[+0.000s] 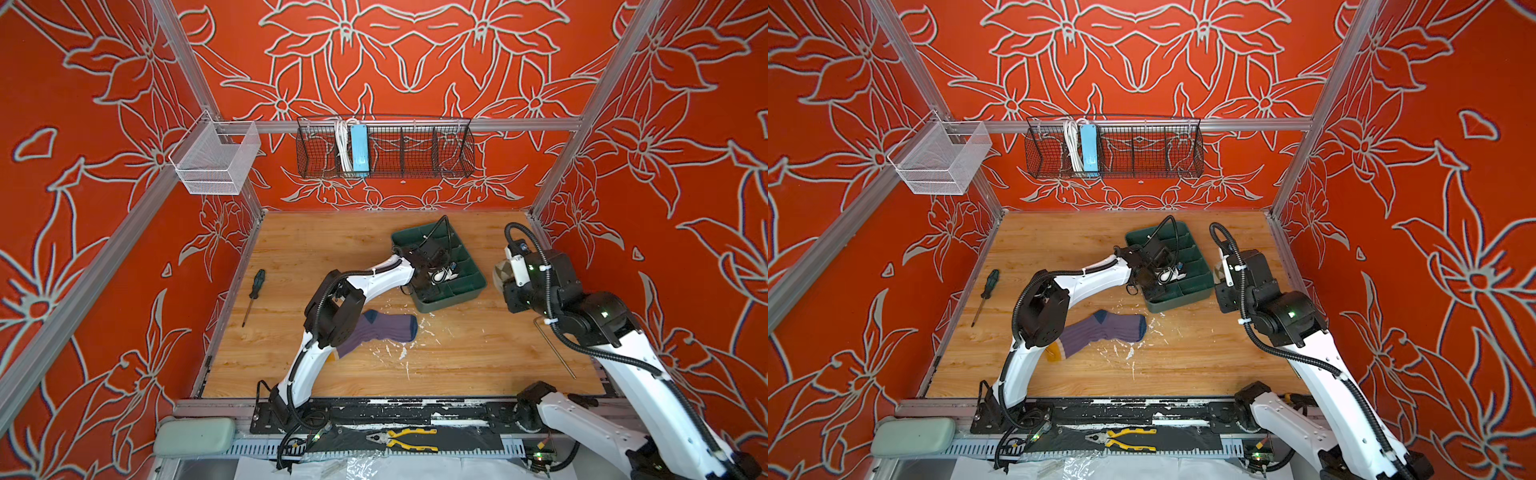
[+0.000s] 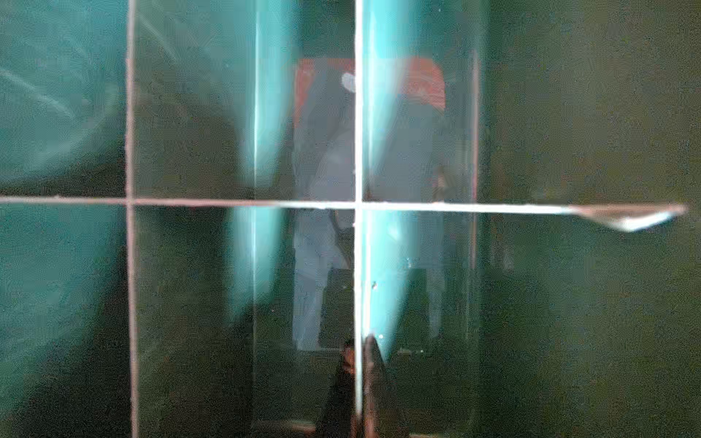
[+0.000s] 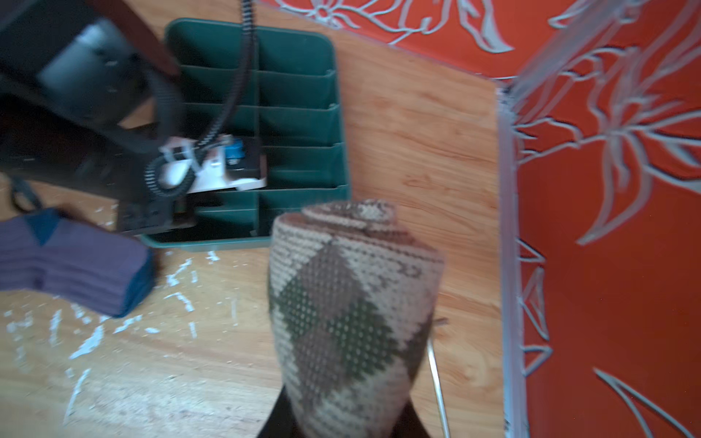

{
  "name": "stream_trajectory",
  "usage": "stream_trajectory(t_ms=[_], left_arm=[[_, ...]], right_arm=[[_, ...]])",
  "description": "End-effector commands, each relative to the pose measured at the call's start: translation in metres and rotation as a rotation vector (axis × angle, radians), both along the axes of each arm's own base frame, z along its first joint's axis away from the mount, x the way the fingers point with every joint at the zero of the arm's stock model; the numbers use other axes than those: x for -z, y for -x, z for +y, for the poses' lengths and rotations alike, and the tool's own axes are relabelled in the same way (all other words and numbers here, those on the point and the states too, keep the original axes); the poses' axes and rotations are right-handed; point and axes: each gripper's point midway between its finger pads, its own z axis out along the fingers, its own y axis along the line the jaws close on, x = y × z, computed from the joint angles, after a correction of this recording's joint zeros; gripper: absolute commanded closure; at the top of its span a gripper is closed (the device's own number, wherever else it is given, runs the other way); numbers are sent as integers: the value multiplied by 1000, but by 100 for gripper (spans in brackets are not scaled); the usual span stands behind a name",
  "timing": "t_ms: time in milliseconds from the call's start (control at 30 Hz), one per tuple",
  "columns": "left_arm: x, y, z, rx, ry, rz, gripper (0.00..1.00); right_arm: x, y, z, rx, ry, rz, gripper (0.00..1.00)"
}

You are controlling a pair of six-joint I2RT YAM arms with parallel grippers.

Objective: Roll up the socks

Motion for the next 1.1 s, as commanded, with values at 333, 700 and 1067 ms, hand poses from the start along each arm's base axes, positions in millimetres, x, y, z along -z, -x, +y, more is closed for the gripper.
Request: stream_trajectory(t_ms=[333, 700, 1067], left_arm=[[-36, 27, -31, 165, 83, -92, 85], [-185, 7, -8, -71, 340, -448, 39], [-282, 81, 169, -611, 745, -569, 1]], right_arm=[[-40, -18, -12, -50, 155, -205, 100], [-70, -44, 2, -151, 264, -280, 100], [-25, -87, 78, -723, 523, -209, 100]])
